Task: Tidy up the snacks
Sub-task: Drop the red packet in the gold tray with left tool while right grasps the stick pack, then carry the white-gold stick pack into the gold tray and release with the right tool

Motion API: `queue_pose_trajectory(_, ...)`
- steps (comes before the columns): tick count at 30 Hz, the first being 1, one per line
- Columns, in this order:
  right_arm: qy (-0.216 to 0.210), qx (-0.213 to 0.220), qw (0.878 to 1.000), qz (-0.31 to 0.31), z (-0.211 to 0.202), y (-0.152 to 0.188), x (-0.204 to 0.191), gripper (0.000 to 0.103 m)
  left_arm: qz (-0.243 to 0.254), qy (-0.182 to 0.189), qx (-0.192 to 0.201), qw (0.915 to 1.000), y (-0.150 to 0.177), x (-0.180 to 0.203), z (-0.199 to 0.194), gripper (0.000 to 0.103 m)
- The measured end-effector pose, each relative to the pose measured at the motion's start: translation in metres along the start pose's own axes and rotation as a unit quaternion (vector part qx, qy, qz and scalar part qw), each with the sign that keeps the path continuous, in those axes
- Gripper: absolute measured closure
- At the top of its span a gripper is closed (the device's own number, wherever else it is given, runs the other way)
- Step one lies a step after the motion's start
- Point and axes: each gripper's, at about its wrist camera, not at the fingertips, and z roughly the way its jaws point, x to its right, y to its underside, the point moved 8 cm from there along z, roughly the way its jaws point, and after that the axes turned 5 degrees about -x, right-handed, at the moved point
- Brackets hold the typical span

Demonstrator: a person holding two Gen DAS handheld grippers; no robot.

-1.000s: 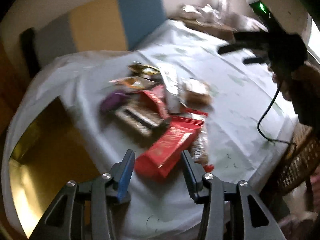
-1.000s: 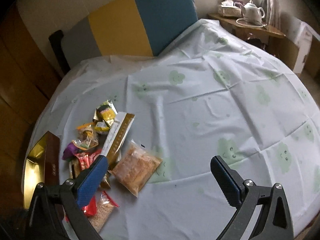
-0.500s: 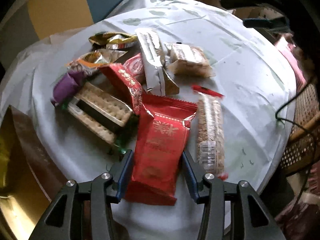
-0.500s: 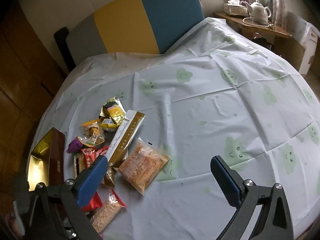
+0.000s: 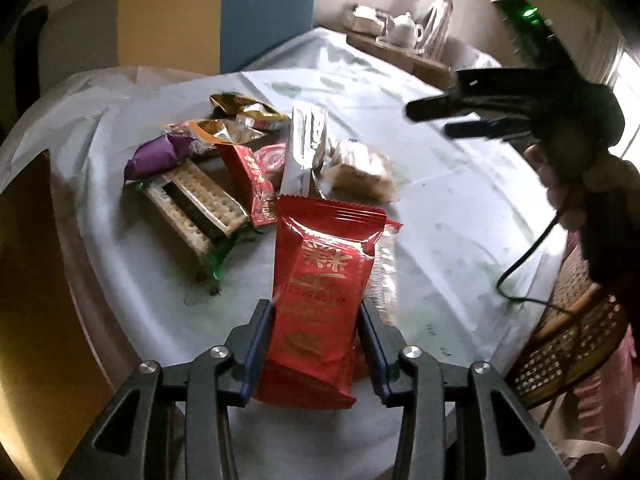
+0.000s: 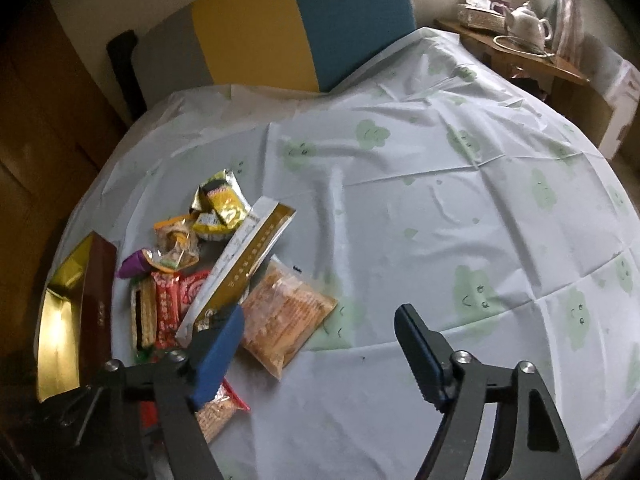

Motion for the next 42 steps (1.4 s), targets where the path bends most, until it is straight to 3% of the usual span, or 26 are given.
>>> queue_pose_trajectory(3,-0.025,-0.017,1.000,0.002,0.008,0.002,-0.014,0.032,-0.016,0.021,0.018,0.9995,-0.005,-0.002,-0.011,0.059)
queue_pose_trajectory(8,-0.032,-0.035,0.999,-0.016,0.029,-0.007,-0.046,0.033,-0.056,0.053,0.057,0.9954,-0.009,-0.016,-0.042,0.059)
queue_pose_trajectory(12,-0.027,-0.044,0.999,-0.013,0.056,-0.021,-0.065,0.033,-0.114,0.063,0.106,0.9858,-0.014,-0.045,-0.082,0.059)
queue_pose_trajectory(17,-0.026,-0.061,0.998,-0.018,0.080,-0.024,-0.084,0.040,-0.204,0.017,0.151,0.9672,-0.020,-0.114,-0.118,0.059)
queue_pose_trajectory(19,-0.020,-0.075,0.997,-0.025,0.090,-0.018,-0.090,0.045,-0.244,-0.019,0.143,0.9589,-0.021,-0.144,-0.119,0.059)
queue_pose_trajectory(23,-0.016,-0.083,0.996,-0.026,0.100,-0.009,-0.091,0.056,-0.332,-0.056,0.121,0.9337,-0.022,-0.195,-0.114,0.059)
queue_pose_trajectory(26,-0.024,-0.078,0.996,-0.024,0.100,-0.009,-0.091,0.058,-0.370,-0.049,0.118,0.9203,-0.028,-0.213,-0.100,0.058)
queue_pose_trajectory(29,-0.028,-0.077,0.996,-0.028,0.098,-0.008,-0.089,0.059,-0.386,-0.041,0.114,0.9144,-0.030,-0.220,-0.090,0.058)
queue_pose_trajectory(42,-0.035,-0.052,0.997,-0.036,0.074,-0.002,-0.086,0.065,-0.314,-0.092,0.098,0.9398,0.005,-0.180,-0.095,0.056)
